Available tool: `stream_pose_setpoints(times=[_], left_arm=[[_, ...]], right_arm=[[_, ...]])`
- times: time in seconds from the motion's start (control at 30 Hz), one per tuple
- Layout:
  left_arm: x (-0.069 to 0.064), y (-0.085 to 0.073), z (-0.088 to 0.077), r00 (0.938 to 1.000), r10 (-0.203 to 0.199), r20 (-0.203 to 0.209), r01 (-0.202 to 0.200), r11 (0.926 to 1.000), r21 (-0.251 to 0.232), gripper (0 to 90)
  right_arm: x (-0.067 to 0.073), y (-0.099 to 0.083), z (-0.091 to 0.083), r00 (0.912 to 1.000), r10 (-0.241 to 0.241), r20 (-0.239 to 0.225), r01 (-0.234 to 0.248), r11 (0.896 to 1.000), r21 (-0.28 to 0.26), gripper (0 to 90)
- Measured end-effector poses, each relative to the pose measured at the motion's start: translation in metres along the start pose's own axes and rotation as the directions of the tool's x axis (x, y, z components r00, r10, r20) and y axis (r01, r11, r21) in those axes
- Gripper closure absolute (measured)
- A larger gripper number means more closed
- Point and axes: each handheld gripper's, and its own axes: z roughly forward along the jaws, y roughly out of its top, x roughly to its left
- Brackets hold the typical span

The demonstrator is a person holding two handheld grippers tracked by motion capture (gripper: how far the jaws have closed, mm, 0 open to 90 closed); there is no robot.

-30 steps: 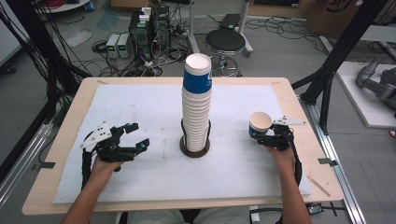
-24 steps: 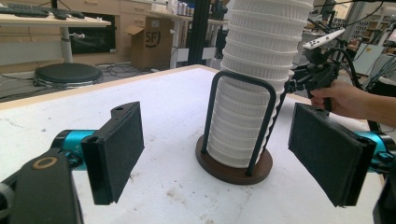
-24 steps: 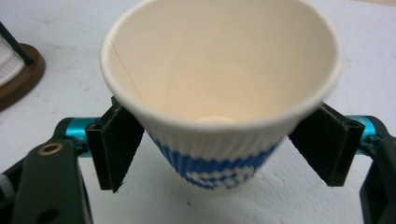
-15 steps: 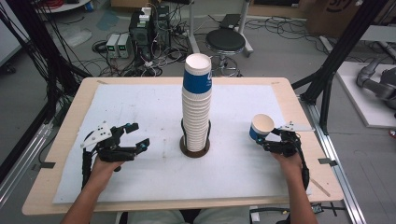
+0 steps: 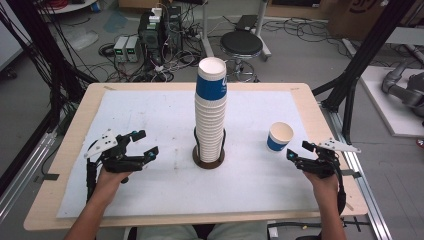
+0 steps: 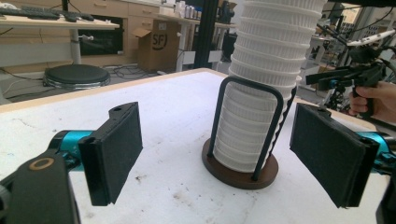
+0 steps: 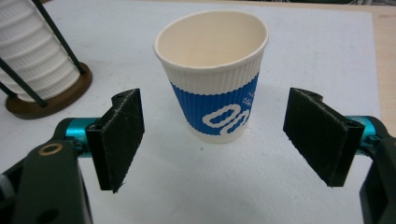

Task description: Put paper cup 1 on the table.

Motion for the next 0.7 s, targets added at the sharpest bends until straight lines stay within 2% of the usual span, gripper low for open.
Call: stream_pose_setpoints(times=[0.07,0.27,0.33,0.57,0.7], left_arm=[[0.0,0.001,0.0,1.0,-0.001,-0.005,0.001,1.0,0.004,16.7],[-0.003,0.004,-0.001,0.9998,0.02,-0.006,-0.02,0.9997,0.015,16.6],[-0.004,0.005,-0.002,0.9998,0.02,0.002,-0.02,0.9996,0.018,16.6],[-0.007,0.008,-0.002,0.9996,0.024,0.015,-0.025,0.9995,0.02,16.6],[-0.007,0.01,-0.003,0.9996,0.022,0.015,-0.022,0.9997,0.01,16.6]], right_arm=[[0.005,0.0,-0.009,0.9999,-0.012,0.0,0.012,1.0,-0.022,21.0],[0.019,0.007,-0.02,0.9977,-0.067,-0.01,0.066,0.996,-0.054,21.0],[0.025,0.01,-0.023,0.9965,-0.077,-0.031,0.075,0.995,-0.072,21.0],[0.049,0.026,-0.034,0.9862,-0.151,-0.068,0.139,0.978,-0.155,21.0],[0.059,0.032,-0.034,0.9801,-0.177,-0.09,0.161,0.974,-0.162,21.0]])
